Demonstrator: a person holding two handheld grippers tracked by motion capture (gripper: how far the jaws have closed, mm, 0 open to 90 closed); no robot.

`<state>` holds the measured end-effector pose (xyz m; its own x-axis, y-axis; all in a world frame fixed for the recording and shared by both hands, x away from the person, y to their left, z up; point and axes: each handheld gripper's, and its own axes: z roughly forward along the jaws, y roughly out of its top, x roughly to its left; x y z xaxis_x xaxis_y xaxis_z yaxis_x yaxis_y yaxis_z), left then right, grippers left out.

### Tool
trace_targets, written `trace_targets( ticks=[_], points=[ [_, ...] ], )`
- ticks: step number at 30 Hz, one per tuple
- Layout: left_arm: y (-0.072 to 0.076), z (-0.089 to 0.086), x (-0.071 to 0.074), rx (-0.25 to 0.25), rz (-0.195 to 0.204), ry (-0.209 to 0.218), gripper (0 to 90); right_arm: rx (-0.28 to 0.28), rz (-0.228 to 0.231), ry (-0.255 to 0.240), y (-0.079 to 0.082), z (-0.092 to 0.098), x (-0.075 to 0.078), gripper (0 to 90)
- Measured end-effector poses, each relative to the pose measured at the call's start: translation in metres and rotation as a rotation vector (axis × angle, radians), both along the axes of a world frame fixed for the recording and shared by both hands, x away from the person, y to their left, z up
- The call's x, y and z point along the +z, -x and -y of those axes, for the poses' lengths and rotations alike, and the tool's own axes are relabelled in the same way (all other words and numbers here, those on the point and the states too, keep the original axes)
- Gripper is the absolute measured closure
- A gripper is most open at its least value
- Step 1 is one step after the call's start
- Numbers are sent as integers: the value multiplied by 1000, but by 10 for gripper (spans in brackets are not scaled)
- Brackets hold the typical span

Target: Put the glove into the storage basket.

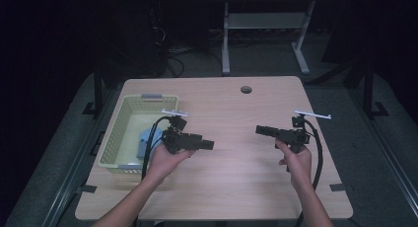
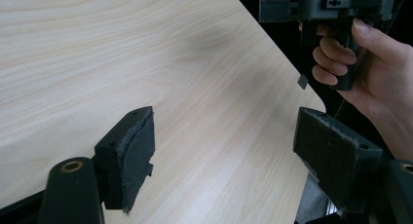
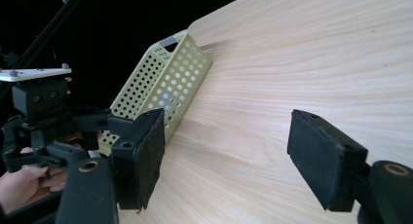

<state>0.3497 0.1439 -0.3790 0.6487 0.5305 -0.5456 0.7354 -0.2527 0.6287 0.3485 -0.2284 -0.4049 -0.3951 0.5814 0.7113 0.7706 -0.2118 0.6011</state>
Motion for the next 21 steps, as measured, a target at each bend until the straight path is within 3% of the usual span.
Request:
trace_targets(
  ticks=[21],
  points=[
    [18,25,-18,-55,27,-7,195,-53,-31,9,15,30,-13,281]
  ],
)
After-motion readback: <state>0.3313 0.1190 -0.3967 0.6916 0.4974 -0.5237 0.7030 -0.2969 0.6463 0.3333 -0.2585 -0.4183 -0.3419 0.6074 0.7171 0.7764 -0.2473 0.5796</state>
